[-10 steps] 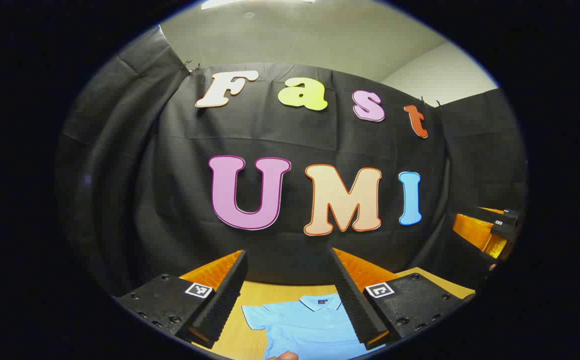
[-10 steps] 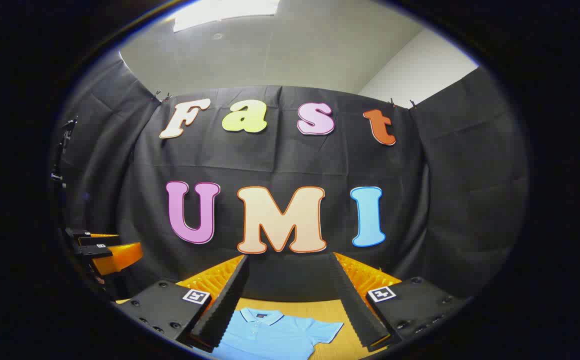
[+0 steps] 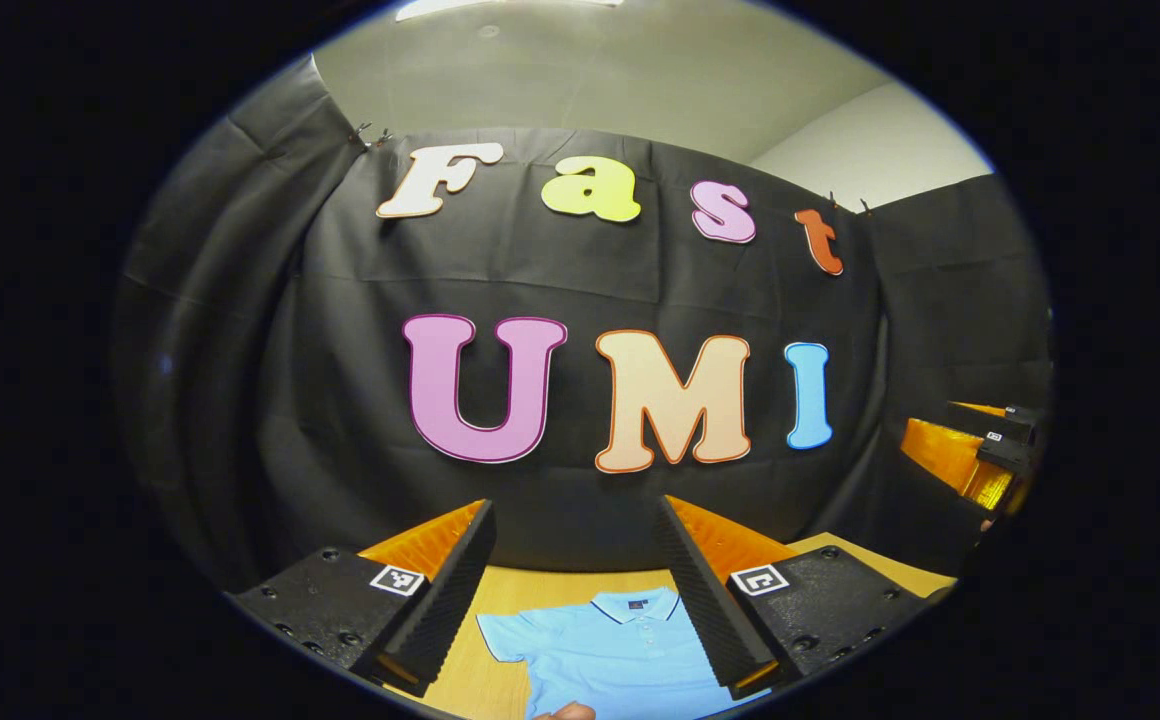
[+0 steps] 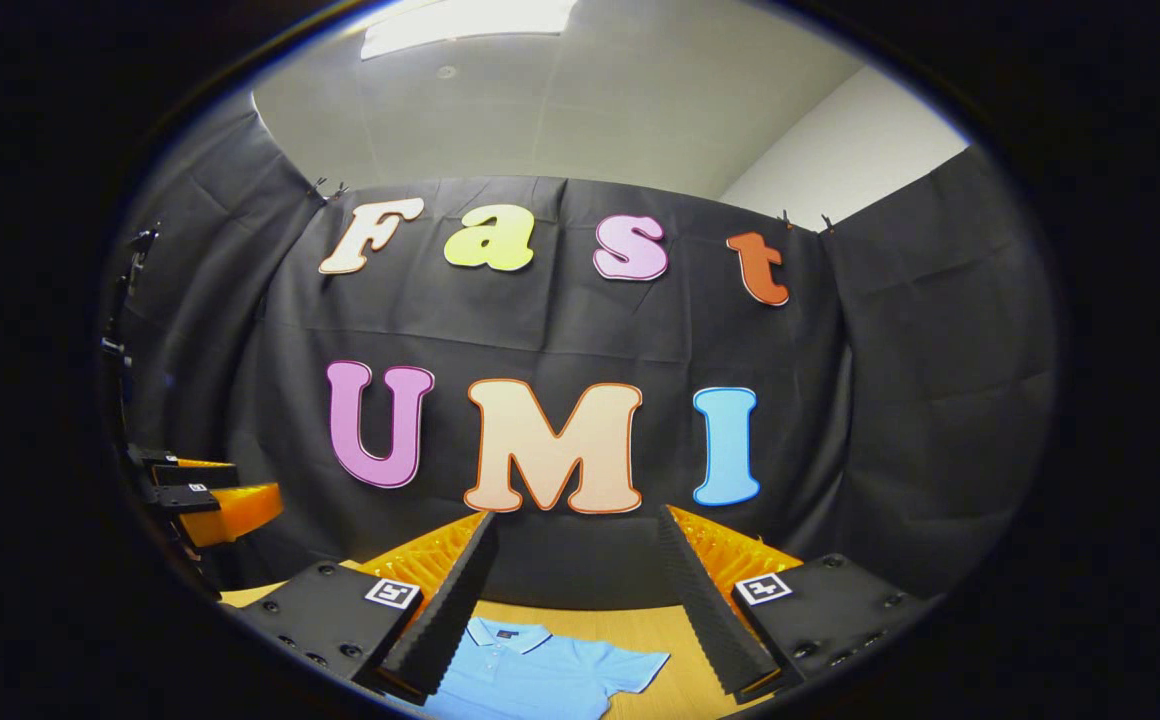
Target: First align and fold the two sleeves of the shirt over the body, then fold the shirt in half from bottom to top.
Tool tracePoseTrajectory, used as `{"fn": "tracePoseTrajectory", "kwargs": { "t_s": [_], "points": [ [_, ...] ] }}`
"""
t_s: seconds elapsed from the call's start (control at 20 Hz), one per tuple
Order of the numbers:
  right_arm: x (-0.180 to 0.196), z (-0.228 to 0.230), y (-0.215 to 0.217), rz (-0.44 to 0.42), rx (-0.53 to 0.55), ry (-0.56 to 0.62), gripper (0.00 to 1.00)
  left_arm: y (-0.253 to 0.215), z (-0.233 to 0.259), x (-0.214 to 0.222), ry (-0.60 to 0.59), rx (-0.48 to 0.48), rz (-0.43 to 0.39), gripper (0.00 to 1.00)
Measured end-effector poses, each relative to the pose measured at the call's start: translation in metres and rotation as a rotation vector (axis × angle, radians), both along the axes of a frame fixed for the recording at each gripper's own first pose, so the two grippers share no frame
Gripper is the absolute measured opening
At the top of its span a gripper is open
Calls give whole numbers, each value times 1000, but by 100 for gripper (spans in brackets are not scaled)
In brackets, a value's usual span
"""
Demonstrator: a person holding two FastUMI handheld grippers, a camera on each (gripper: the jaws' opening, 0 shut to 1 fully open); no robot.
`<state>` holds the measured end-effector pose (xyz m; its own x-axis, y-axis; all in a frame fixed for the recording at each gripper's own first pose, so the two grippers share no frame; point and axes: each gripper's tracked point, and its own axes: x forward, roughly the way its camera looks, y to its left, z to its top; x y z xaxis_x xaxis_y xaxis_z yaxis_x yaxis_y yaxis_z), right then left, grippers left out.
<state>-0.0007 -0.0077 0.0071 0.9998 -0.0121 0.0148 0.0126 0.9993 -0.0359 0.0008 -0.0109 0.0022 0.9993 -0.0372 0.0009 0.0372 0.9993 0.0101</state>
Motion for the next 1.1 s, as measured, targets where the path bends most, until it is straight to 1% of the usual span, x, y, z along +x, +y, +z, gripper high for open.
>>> {"fn": "tracePoseTrajectory", "kwargs": {
  "t_s": [0.2,0.25,0.35,0.4,0.5,0.55,0.6,0.75,0.8,0.9,1.05,1.1],
  "points": [
    [-2,-3,-2,-8,-9,6,98,3,-3,2,8,-1,8,95],
    [-1,-4,-2,-7,-11,9,98,3,-2,2,8,0,11,93],
    [-1,-8,-1,-8,-18,13,98,3,-4,2,8,-1,8,93],
    [0,-10,-2,-9,-22,16,98,3,-4,2,11,5,8,94],
    [6,-20,-6,-9,-28,28,98,4,-5,1,10,11,13,94],
    [9,-23,-9,-9,-28,37,100,5,-5,0,8,10,16,94],
    [15,-29,-13,-11,-26,51,98,5,-5,0,6,6,19,95],
    [34,-57,-32,-23,-25,118,100,7,-8,-2,1,-2,47,94],
    [40,-63,-41,-31,-29,129,98,6,-9,-1,0,-7,57,94],
    [54,-79,-58,-40,-42,138,98,4,-13,1,5,-15,81,94],
    [76,-120,-83,-41,-68,188,98,-5,-18,5,11,-19,105,93],
    [83,-137,-90,-35,-71,218,98,-8,-21,6,18,-12,114,95]
  ]
}}
